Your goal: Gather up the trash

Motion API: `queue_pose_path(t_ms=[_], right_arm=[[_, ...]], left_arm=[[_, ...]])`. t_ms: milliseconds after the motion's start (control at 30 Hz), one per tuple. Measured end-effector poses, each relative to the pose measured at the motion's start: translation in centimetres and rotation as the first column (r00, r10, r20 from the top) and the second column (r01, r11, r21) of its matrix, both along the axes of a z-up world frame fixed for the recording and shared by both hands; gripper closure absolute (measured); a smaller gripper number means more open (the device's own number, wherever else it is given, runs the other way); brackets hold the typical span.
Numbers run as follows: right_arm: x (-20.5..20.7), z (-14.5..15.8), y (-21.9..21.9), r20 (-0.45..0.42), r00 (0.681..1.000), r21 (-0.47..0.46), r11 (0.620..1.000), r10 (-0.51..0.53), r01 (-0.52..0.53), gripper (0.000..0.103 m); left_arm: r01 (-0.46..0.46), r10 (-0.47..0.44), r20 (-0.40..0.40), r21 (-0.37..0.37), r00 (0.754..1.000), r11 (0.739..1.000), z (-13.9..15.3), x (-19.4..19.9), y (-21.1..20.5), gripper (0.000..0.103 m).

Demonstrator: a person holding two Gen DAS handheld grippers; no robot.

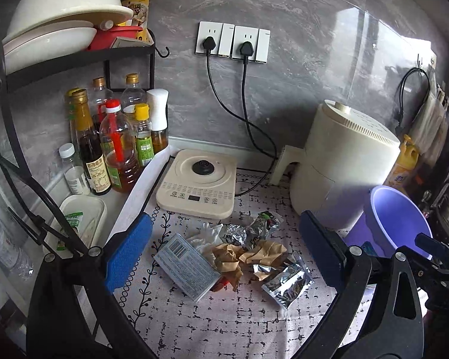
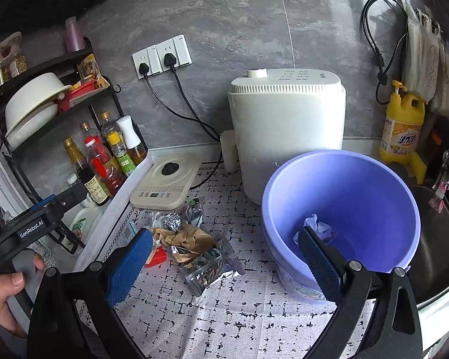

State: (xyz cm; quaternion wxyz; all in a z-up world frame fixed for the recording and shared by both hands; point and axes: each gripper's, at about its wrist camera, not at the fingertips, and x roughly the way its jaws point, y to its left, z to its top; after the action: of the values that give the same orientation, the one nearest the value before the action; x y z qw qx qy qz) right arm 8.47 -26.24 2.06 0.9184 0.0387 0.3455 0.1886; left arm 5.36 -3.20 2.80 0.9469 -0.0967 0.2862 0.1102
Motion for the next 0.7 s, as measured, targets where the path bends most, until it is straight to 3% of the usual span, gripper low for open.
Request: queue_pose_path(t_ms=[367,700], right_arm=[[0.9,-2.1,6.4,-0.065,0.997,-0.032,0.998,0.044,-0.047,0.013],[1.4,-6.3,8.7,-0.135,0.99,-0.097,0.995,-0.032,0.019,0.015]], left_arm=[[0.002,-0.007,-0.089,-0.054,0.996,0.999,-3.7,1.1,5.6,0.008],[0.063,-0.081,-0.195,-0.096,0.978,0.993,-9.4,4.1,7.5,0.01]])
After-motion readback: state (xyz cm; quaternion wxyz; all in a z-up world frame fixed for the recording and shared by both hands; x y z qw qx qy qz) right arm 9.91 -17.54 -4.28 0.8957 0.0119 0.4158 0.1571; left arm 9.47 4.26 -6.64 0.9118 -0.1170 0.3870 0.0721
